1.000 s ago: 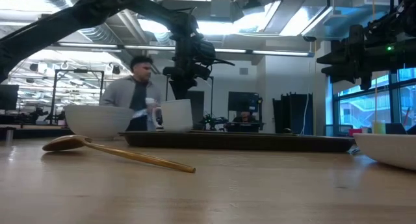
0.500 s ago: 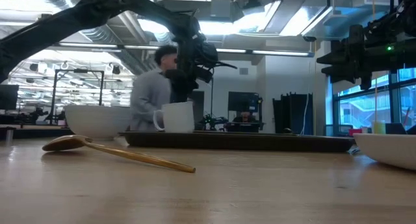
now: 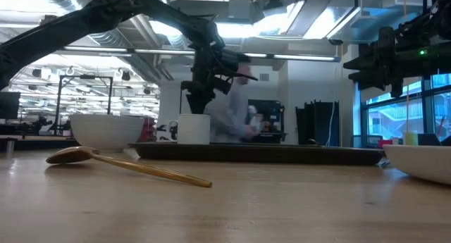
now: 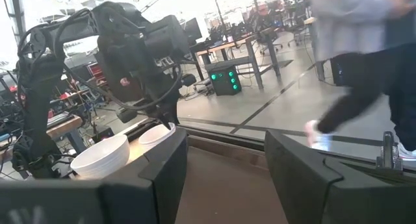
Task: Set up tray
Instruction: Put the gray plate on the brown serving tray to the bottom right of white mug
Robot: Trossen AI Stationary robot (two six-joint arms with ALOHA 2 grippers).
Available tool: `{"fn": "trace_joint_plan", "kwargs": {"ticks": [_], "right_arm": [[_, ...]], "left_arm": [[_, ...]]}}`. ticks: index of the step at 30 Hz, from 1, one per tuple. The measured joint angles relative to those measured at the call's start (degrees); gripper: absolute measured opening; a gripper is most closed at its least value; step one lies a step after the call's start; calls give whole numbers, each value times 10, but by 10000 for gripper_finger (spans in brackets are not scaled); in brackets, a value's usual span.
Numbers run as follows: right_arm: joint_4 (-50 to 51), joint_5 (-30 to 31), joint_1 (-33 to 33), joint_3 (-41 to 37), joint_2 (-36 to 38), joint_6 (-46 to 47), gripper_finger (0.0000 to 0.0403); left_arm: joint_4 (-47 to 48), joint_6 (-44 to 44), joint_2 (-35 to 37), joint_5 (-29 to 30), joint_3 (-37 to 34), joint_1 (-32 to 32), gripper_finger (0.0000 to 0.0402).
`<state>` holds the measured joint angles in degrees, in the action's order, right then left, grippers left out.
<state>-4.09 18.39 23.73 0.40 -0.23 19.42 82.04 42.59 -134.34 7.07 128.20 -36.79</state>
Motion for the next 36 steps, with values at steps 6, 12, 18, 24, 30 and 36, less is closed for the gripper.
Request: {"fn": "trace_joint_plan", "kwargs": {"ticks": [6, 12, 18, 24, 30, 36], "right_arm": [[0, 0, 0, 0, 0, -1, 204], [0, 0, 0, 0, 0, -1, 204], [0, 0, 0, 0, 0, 29, 204], [-16, 0, 0, 0, 0, 148, 204], [6, -116, 0, 17, -4, 165, 204], [194, -170, 0, 137, -53, 150, 204]], "left_arm": [[2, -2, 3, 1, 2, 0, 120], [5, -15, 3, 4, 19, 2, 145], [26, -25, 5, 24, 52, 4, 156], [16, -42, 63, -43, 64, 2, 153], [-55, -115, 162, -265, 64, -33, 131], [-124, -224, 235, -391, 64, -57, 113]]}}
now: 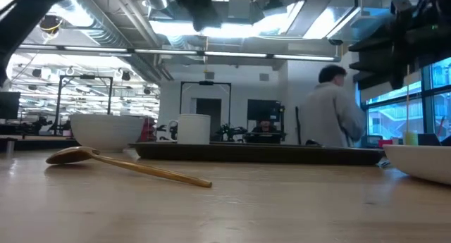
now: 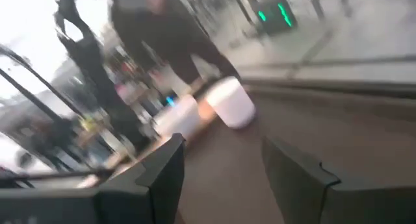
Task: Set up tray
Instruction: Put the gray plate on the brown serving tray to the bottom right of white mug
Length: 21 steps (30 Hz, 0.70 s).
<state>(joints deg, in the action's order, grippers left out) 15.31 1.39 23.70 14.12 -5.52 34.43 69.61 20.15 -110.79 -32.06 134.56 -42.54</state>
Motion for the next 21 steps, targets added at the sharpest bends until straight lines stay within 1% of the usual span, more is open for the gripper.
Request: {"fn": "trace_joint_plan", "kwargs": {"ticks": [3, 7, 9, 12, 15, 18, 21], "right_arm": [[104, 0, 0, 84, -55, -21, 204], [236, 0, 0, 200, -157, -35, 204], [303, -9, 0, 258, -210, -34, 204], [387, -26, 0, 334, -285, -35, 204], [432, -27, -4, 395, -344, -39, 204], [430, -26, -11, 430, -386, -54, 204], [410, -4, -17, 445, -416, -78, 204]], "left_arm": [[-10, -21, 23, -37, 0, 1, 110], [-20, -49, 37, -98, 0, 18, 109], [-20, -58, 43, -101, -1, 32, 109], [-19, -69, 56, -69, -1, 53, 109], [-4, -81, 77, 10, -4, 66, 106], [5, -116, 127, 59, -34, 66, 96], [-17, -130, 205, 123, -89, 73, 82]]}}
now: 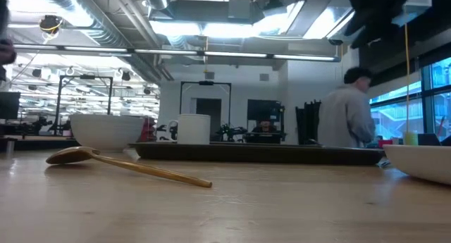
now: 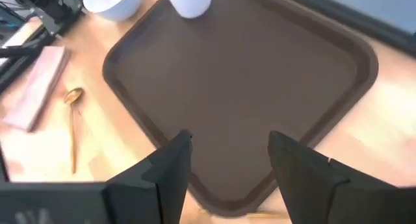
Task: Set up tray
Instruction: Put the gray plate on the brown serving tray to the bottom right of white mug
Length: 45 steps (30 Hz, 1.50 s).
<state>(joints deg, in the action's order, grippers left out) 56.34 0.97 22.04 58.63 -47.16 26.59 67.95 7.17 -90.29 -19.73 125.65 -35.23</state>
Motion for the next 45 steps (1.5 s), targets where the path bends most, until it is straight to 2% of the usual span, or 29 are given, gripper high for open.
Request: {"fn": "trace_joint_plan", "kwargs": {"ticks": [5, 10, 13, 19, 24, 29, 35, 45], "right_arm": [[-36, 7, -2, 2, -41, -35, 204], [-35, 2, -2, 2, -74, -43, 204], [-12, -36, -3, 2, -94, -28, 204], [94, -55, -46, 2, -141, 22, 204], [144, -56, -93, -2, -165, 79, 204], [141, -57, -162, -42, -166, 93, 204], [109, -103, -239, -104, -166, 126, 204], [7, -102, -283, -213, -166, 215, 204]], "left_arm": [[-71, -47, 141, 89, -141, 25, 64], [-176, -87, 292, 171, -335, 62, 55], [-252, -121, 375, 206, -460, 87, 55], [-404, -172, 522, 234, -674, 124, 61], [-509, -180, 610, 223, -797, 136, 66], [-551, -196, 653, 211, -857, 139, 68], [-558, -215, 657, 216, -870, 139, 64], [-571, -215, 653, 215, -870, 139, 66]]}}
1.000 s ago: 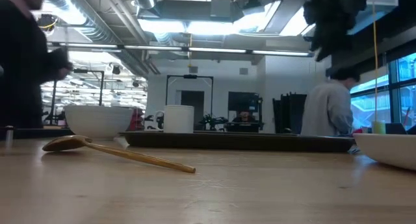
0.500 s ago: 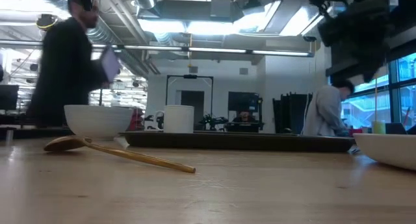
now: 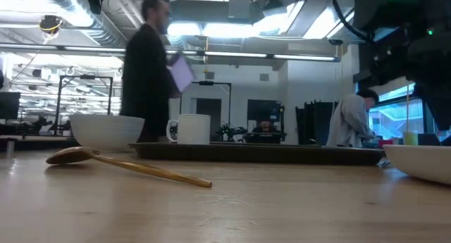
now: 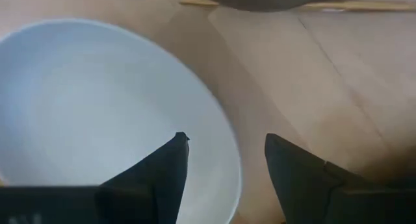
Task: Set up tray
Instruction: Put the gray plate on the brown serving tray to the bottom right of white mug
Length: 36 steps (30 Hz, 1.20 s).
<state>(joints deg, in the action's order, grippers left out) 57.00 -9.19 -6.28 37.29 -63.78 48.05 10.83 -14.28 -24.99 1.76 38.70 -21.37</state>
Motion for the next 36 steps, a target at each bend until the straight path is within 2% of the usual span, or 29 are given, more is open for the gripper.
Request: {"fn": "trace_joint_plan", "kwargs": {"ticks": [5, 17, 21, 31, 36], "right_arm": [[-40, 0, -4, -49, 0, 11, 204], [-104, -57, -4, -116, 0, -19, 195], [-109, -61, -4, -121, 0, -19, 156], [-136, -74, -4, -122, 0, -23, 19], [-162, -127, -3, -122, 0, -18, 6]], "left_arm": [[0, 0, 0, 0, 0, 0, 64], [0, 0, 0, 0, 0, 0, 63], [1, 0, 0, 0, 0, 0, 66], [1, 0, 0, 1, 0, 0, 63], [1, 0, 0, 3, 0, 0, 67]]}}
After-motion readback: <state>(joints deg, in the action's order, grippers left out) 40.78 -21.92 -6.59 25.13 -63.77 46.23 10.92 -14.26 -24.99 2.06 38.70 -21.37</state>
